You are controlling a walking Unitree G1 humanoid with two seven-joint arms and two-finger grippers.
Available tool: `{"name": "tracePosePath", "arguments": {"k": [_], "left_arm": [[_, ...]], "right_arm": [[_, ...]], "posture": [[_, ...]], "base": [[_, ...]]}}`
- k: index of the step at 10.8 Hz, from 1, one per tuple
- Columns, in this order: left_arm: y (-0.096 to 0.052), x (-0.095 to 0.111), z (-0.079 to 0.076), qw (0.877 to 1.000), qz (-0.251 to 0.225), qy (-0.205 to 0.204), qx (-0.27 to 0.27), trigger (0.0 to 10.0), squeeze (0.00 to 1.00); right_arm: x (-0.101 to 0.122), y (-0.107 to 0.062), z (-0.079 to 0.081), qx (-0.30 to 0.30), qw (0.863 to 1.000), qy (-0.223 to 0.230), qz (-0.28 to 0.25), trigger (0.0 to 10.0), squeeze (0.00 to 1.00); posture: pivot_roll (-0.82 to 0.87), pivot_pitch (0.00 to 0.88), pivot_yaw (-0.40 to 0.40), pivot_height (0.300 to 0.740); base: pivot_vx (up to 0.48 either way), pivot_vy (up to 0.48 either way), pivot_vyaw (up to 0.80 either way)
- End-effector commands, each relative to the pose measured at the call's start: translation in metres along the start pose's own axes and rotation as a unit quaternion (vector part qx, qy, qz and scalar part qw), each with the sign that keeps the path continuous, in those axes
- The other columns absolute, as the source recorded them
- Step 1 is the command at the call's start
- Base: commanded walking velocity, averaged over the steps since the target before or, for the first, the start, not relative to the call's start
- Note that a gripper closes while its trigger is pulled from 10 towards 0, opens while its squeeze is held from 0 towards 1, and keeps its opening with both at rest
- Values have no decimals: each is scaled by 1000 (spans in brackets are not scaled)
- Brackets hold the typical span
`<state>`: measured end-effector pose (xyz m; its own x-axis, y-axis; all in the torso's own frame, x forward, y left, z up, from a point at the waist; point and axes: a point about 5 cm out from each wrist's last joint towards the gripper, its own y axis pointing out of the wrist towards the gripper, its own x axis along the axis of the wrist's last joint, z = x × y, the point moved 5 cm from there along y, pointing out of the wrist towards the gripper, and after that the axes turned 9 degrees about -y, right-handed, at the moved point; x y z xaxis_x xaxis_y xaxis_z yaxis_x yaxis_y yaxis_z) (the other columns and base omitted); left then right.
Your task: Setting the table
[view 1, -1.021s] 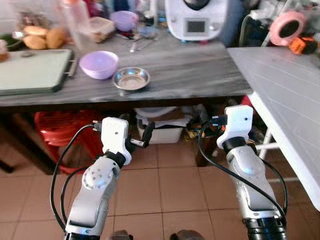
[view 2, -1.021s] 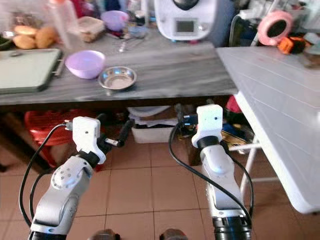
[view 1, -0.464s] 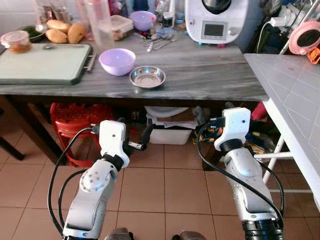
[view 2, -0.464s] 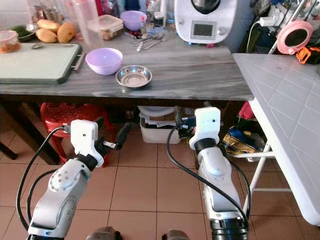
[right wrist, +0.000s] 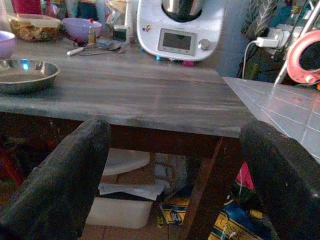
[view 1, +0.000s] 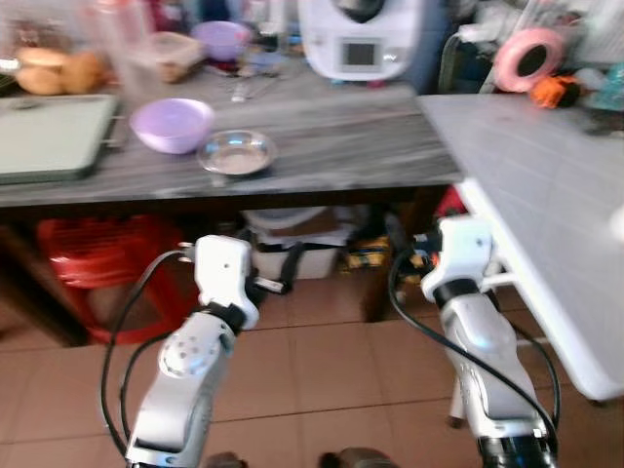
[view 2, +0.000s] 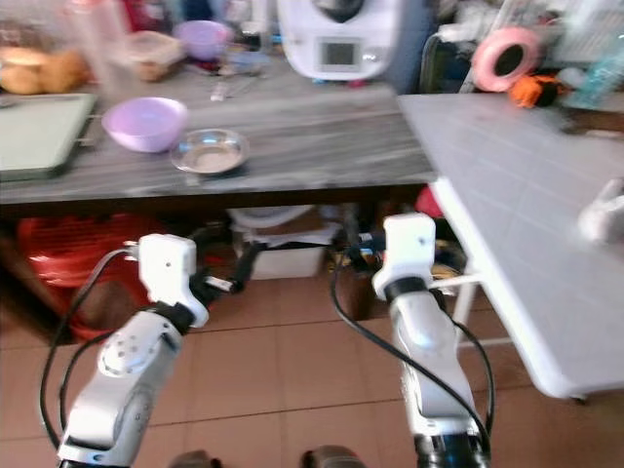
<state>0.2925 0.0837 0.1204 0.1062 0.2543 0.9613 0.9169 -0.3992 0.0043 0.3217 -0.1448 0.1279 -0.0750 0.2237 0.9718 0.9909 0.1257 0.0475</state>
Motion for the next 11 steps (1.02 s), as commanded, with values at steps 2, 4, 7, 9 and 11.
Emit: {"name": "tracePosePath", "arguments": {"k": [2,4,7,9,11], "left_arm": [[0,5,2,1000,-7,3,3,10000,0],[1,5,2,1000,-7,4,1,10000,0],[2,6,2,1000,-9,5,2,10000,0],[3,6,3,1000,-9,7,2,10000,0],[3,7,4,1000,-10,9,2,10000,0]], "right_arm": [[8,3,0,3,1000,-4,-15,10000,0],[8,4,-1,4,1000,-6,-15,10000,0],[8,5,-1,8,1000,-9,-16,10000,0],[8,6,0,8,1000,-9,-17,10000,0],[7,7,1,8,1000,-8,-16,10000,0]], "posture": [[24,0,-20,740],[25,0,-23,740],[26,0,-25,740],[29,0,-25,740],[33,0,-19,740]], "base": [[0,-277,0],[0,-283,0],[0,-282,0],[0,-285,0],[0,-283,0]]}}
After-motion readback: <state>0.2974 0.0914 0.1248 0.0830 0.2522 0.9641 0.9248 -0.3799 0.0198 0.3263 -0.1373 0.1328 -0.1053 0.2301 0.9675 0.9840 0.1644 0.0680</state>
